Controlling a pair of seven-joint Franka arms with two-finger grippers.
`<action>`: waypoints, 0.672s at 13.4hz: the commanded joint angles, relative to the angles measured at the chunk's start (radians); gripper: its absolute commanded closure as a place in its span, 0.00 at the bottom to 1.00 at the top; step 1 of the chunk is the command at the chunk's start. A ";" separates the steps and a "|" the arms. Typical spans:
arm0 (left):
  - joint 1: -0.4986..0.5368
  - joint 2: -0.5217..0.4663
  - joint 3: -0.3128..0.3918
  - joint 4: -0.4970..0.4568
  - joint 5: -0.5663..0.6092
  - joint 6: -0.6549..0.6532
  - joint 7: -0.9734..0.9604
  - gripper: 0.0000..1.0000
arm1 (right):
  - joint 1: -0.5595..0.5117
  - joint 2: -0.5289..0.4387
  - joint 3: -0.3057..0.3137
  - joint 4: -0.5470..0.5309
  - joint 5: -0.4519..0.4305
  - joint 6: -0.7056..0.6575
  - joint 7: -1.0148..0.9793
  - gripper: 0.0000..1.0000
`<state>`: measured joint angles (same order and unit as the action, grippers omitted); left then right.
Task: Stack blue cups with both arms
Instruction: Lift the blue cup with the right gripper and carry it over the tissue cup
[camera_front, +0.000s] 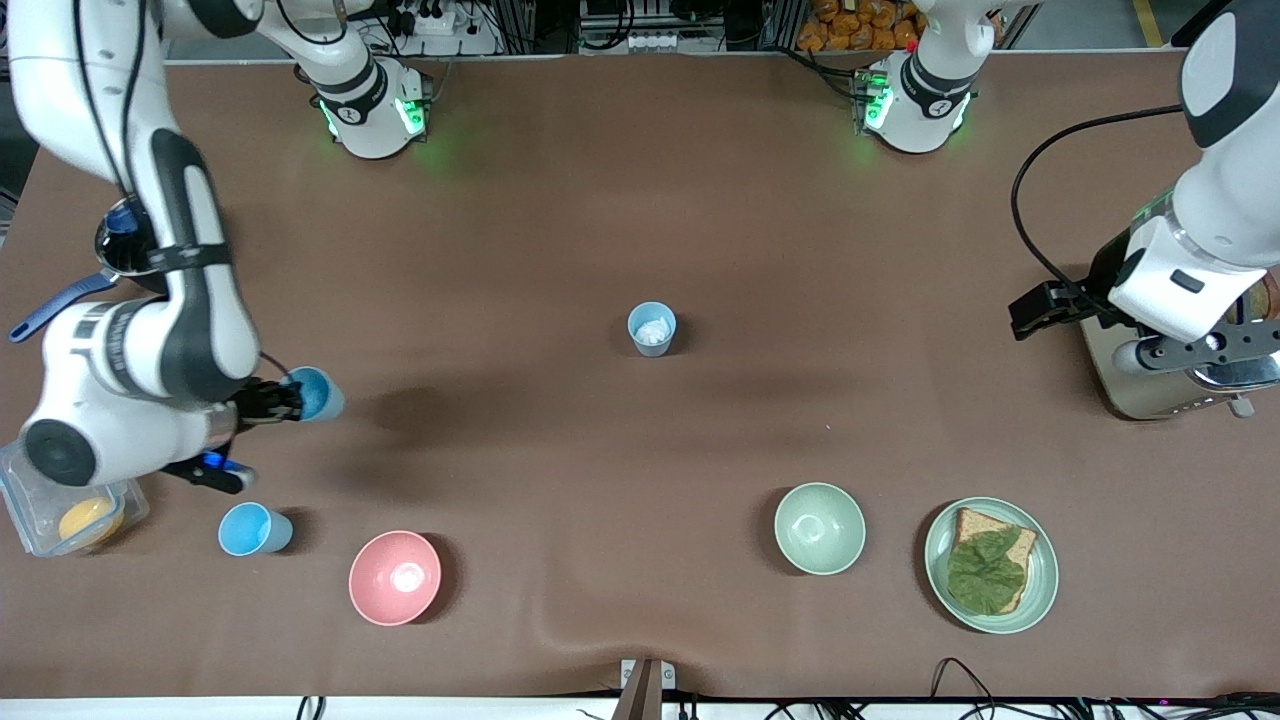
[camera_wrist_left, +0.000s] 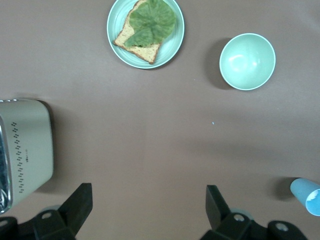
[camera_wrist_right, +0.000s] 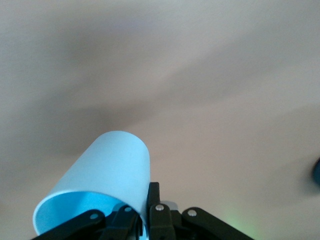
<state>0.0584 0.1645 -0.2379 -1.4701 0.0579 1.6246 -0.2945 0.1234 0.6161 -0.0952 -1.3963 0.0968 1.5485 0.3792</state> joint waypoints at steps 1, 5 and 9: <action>-0.086 -0.046 0.147 -0.033 -0.059 -0.008 0.127 0.00 | 0.102 -0.024 -0.003 0.016 0.012 -0.037 0.194 1.00; -0.104 -0.138 0.190 -0.134 -0.092 0.003 0.149 0.00 | 0.257 -0.035 0.000 0.065 0.159 -0.039 0.404 1.00; -0.229 -0.142 0.333 -0.138 -0.081 -0.014 0.222 0.00 | 0.399 -0.075 0.022 0.063 0.349 -0.047 0.431 1.00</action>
<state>-0.1475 0.0462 0.0640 -1.5816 -0.0135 1.6219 -0.1222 0.4719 0.5657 -0.0717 -1.3188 0.3817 1.5103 0.7935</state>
